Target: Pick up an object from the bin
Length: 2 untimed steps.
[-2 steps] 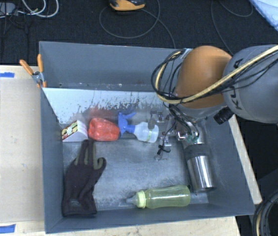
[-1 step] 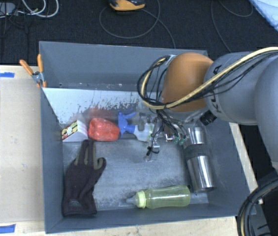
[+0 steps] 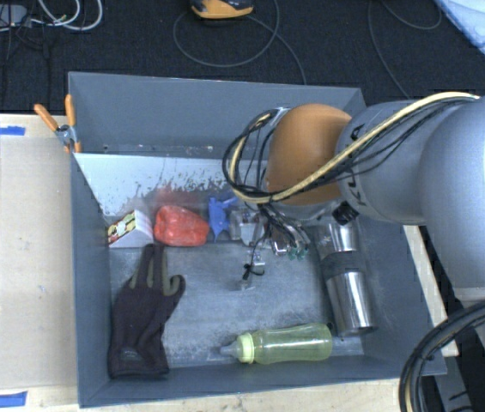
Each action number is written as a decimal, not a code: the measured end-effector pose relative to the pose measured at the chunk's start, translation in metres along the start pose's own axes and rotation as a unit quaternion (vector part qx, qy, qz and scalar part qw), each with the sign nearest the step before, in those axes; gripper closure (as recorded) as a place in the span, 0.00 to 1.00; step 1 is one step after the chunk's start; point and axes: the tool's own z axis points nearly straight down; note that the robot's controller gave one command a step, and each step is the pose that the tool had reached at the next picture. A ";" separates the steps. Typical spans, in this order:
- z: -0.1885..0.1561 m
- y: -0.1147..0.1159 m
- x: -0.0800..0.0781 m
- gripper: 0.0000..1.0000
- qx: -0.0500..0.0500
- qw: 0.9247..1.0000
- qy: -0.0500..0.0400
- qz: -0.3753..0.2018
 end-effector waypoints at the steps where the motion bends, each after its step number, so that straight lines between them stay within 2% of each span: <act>1: 0.008 0.021 0.001 0.00 0.000 1.000 -0.003 0.003; 2: 0.018 0.050 -0.003 0.00 0.006 1.000 0.007 0.007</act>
Offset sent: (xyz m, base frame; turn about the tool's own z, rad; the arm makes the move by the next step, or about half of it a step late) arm 0.0022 0.0619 -0.0202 0.0083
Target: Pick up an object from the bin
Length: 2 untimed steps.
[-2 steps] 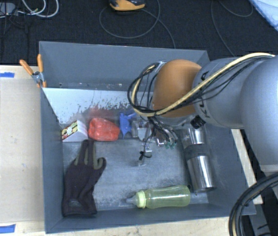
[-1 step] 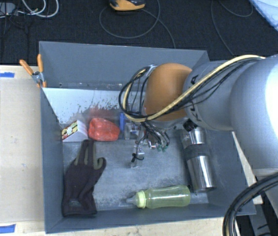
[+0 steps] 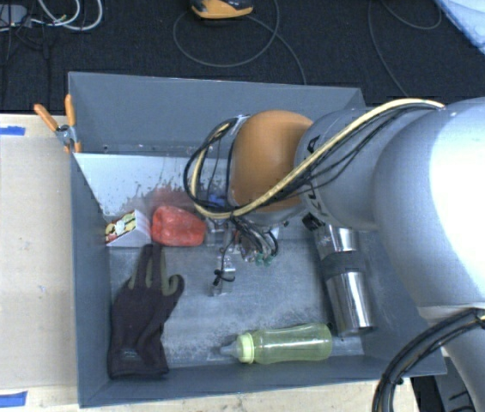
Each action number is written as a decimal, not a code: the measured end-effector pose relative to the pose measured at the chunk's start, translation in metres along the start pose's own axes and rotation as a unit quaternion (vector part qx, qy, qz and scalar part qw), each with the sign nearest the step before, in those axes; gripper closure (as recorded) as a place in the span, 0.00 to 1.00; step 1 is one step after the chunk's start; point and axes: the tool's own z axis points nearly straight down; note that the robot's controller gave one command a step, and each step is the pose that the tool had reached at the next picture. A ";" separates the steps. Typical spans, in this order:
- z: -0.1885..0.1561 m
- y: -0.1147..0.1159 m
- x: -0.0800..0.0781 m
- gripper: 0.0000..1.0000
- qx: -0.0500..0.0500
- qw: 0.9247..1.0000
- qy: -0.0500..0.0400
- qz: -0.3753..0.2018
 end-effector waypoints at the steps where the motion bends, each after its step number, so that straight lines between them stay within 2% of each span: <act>1: -0.001 0.035 0.003 0.00 -0.008 1.000 -0.007 -0.011; 2: 0.002 0.053 0.055 0.00 0.000 1.000 -0.002 0.008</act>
Offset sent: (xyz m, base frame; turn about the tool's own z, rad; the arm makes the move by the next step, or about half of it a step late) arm -0.0863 0.0843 -0.0026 0.0165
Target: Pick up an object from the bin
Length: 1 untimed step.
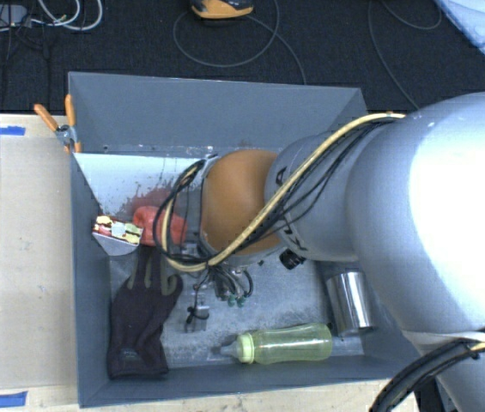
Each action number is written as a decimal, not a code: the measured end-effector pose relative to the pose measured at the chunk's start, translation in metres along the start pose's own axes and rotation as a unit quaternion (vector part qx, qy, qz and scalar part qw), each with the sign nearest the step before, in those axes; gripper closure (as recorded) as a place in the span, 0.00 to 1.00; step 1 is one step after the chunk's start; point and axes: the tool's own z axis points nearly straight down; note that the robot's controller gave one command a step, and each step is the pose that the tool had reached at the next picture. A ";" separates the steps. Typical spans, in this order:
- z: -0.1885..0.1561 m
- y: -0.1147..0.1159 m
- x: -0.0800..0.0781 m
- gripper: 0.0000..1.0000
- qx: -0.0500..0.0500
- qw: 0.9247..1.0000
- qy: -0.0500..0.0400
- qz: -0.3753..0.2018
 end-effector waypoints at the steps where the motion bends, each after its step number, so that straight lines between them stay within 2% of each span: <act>1: -0.054 0.013 0.008 0.00 -0.004 1.000 0.001 -0.019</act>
Offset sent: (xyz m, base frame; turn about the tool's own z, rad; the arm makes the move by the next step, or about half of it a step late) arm -0.0166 -0.0357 0.0597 0.0904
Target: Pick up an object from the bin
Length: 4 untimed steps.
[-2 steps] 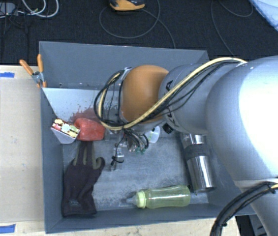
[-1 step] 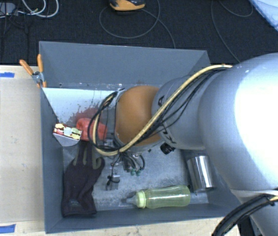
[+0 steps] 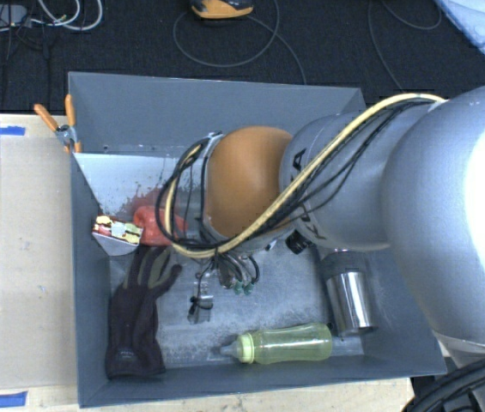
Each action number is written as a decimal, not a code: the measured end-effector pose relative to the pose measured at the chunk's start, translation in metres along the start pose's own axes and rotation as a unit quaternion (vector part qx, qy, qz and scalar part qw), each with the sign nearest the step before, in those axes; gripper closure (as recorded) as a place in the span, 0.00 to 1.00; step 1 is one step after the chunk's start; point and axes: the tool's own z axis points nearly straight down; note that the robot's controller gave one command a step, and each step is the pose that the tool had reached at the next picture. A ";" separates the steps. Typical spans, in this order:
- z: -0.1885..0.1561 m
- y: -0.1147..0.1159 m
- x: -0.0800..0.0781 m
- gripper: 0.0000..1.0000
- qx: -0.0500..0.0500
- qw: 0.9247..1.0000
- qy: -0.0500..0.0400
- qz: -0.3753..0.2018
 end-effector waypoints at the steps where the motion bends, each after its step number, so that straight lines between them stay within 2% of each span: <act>1: -0.019 -0.032 0.005 0.00 0.001 0.999 -0.006 0.045; 2: -0.007 -0.037 0.009 0.00 0.003 0.999 0.000 0.047; 3: -0.016 0.023 -0.009 0.00 0.001 0.997 -0.003 0.078; 4: 0.004 0.037 0.042 0.00 0.002 0.997 -0.001 0.076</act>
Offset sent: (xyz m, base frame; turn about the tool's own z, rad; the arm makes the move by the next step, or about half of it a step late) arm -0.0070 -0.0059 0.0013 0.0090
